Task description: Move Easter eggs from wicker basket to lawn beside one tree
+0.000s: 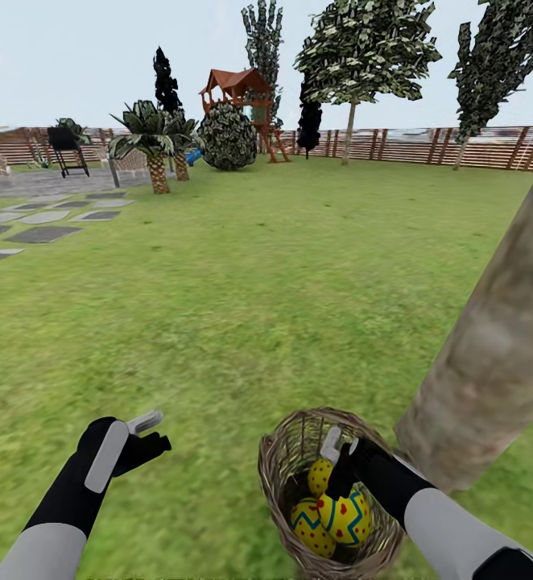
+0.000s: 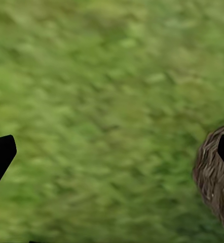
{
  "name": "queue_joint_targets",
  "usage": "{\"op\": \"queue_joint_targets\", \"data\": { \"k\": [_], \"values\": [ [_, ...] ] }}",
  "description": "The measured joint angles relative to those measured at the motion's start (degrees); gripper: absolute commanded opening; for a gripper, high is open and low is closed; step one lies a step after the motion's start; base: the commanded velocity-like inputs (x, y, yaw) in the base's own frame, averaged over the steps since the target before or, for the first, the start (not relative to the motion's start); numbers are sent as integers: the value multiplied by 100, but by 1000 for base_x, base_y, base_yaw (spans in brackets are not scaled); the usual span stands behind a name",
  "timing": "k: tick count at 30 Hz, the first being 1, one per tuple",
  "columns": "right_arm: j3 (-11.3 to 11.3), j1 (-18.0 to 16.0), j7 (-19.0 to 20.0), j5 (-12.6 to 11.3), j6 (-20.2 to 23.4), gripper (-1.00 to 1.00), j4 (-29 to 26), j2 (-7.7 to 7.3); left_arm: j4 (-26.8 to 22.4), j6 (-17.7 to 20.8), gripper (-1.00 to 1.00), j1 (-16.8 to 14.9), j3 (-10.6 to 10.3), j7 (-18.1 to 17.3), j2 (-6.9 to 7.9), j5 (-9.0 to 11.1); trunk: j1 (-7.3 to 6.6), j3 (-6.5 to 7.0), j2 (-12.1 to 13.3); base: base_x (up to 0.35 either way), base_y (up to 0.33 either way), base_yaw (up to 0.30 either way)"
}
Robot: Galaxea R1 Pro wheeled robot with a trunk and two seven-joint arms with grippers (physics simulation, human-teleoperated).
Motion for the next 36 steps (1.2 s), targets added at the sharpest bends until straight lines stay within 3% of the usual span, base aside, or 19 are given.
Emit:
{"op": "queue_joint_targets", "data": {
  "k": [15,19,36],
  "values": [
    [15,0,-5,-5,19,100,13,0,0,1,100,0,0,-3,0,0,330,-269,-602,0,0,0],
    [16,0,-51,-13,17,100,245,13,0,0,100,0,0,-3,0,0,418,-341,-762,0,0,0],
    [-21,-1,-129,-9,38,100,338,-18,-4,7,100,0,0,-3,-6,3,549,-449,-1003,0,0,0]
  ]
}}
